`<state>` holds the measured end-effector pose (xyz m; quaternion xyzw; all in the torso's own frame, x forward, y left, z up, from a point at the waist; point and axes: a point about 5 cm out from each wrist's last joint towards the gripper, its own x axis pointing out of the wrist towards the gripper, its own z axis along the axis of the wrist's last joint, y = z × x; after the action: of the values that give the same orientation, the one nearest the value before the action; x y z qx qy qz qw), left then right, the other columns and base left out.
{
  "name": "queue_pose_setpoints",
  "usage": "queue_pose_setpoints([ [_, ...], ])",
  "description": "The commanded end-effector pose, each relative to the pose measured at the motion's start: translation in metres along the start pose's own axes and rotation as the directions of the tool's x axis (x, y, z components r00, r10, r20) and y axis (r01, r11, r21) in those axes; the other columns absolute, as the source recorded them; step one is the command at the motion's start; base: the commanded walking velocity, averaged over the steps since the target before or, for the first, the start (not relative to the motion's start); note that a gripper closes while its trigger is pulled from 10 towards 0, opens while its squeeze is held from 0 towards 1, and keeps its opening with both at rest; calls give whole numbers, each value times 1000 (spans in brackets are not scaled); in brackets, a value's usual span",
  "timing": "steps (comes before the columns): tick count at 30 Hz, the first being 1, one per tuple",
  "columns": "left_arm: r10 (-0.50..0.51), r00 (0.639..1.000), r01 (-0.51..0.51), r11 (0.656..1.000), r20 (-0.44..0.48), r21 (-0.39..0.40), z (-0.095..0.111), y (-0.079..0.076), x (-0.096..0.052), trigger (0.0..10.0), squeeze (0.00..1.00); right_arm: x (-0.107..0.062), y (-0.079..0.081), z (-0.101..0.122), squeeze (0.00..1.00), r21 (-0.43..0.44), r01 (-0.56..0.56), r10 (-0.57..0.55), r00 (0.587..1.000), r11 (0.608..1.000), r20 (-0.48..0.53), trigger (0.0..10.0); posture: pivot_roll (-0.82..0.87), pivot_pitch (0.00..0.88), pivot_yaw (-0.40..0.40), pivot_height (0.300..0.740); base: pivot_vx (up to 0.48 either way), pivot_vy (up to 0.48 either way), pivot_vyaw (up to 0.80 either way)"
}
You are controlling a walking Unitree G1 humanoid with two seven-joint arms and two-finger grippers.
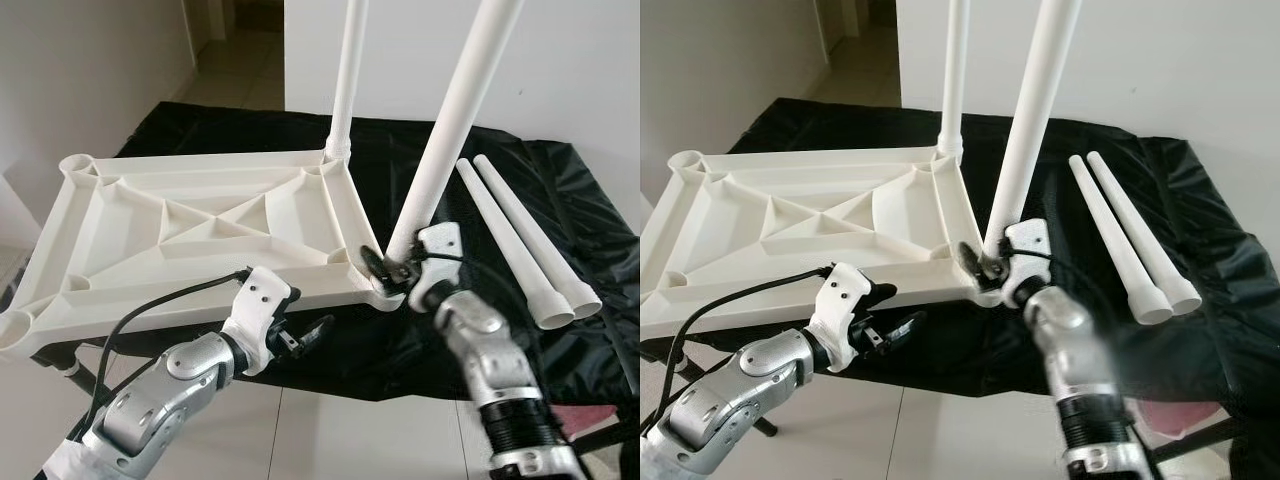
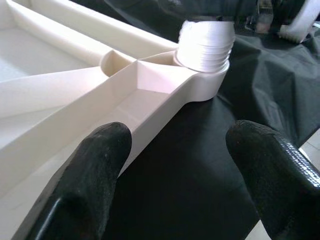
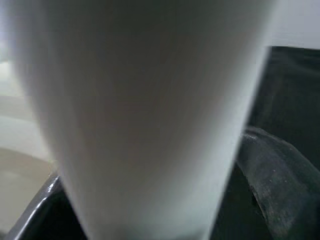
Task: Building children table
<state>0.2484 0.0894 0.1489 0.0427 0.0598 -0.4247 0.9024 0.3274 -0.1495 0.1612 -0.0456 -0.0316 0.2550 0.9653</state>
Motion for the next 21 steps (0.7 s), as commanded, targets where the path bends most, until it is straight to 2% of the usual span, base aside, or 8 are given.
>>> queue_pose_setpoints([
  [1, -170, 985, 170, 985, -3, 12, 2, -9, -1, 10000, 0, 1, 2, -8, 0, 13, -51, 51, 998, 999, -32, 10000, 47, 85, -25, 740, 0, 0, 0],
  [2, -169, 986, 169, 985, 0, 15, 3, -9, 0, 10000, 0, 1, -3, -13, 0, 2, -85, 85, 994, 996, -65, 3569, 51, 76, -30, 740, 0, 0, 0],
  [4, -168, 986, 168, 986, 1, 16, 4, -9, 0, 10000, 0, 1, -5, -15, 0, 1, -91, 91, 993, 996, -75, 3569, 51, 76, -30, 740, 0, 0, 0],
  [5, -167, 986, 167, 986, 2, 17, 4, -9, 0, 10000, 0, 0, -6, -20, 0, -7, -118, 117, 989, 993, -89, 0, 59, 69, -32, 740, 0, 0, 0],
  [15, -166, 986, 166, 986, -6, 19, 2, -8, -3, 10000, 0, -4, -10, -31, 0, 0, -142, 141, 983, 990, -115, 0, 61, 65, -25, 740, 0, 0, 0],
  [17, -167, 986, 167, 986, -6, 20, 3, -8, -3, 10000, 0, -5, -11, -32, 0, 13, -131, 132, 984, 991, -118, 2314, 59, 66, -24, 740, 0, 0, 0],
  [18, -167, 986, 167, 986, -5, 22, 3, -7, -2, 10000, 0, -5, -11, -33, 0, 28, -108, 111, 987, 994, -119, 10000, 55, 66, -23, 740, 0, 0, 0],
  [21, -167, 986, 167, 986, -4, 23, 4, -6, -1, 10000, 0, -5, -11, -34, 0, 53, -70, 75, 991, 996, -113, 10000, 55, 66, -23, 740, 0, 0, 0],
])
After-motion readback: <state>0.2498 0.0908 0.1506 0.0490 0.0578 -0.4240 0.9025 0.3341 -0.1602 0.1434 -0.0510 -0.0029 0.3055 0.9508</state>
